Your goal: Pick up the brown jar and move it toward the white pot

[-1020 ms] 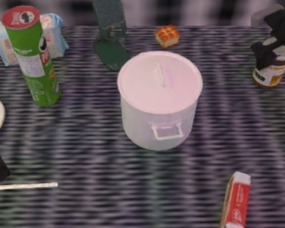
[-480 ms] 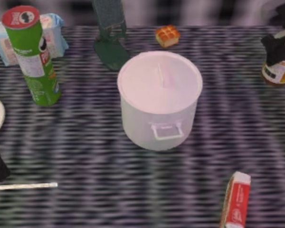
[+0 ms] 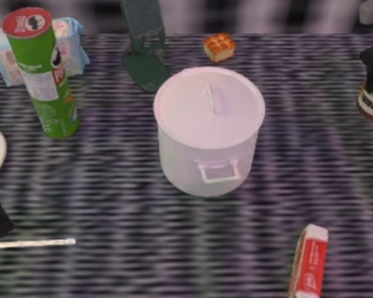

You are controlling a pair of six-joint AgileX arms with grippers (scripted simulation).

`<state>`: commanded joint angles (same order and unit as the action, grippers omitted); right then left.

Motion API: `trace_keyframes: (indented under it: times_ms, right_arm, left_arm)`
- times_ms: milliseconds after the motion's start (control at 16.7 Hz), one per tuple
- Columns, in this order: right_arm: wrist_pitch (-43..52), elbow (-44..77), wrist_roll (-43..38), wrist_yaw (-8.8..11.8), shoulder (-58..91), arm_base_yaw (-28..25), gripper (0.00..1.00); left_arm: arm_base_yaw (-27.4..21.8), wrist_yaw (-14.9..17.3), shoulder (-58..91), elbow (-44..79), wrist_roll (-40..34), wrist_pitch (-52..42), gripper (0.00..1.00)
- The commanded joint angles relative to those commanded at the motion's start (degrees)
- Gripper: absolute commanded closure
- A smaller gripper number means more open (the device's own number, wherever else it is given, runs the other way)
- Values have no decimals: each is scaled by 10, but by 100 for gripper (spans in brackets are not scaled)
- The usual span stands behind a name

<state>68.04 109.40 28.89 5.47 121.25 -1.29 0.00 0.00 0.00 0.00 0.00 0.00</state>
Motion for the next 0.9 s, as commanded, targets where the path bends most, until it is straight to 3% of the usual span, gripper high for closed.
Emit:
trace_keyframes:
  times_ms: [420, 900]
  right_arm:
    - [-13, -15, -40, -8, -2, -12, 100]
    - [-101, -128, -344, -62, -29, -113, 100]
  left_arm:
    - [0, 0, 0, 0, 0, 0, 0]
    - [0, 0, 0, 0, 0, 0, 0]
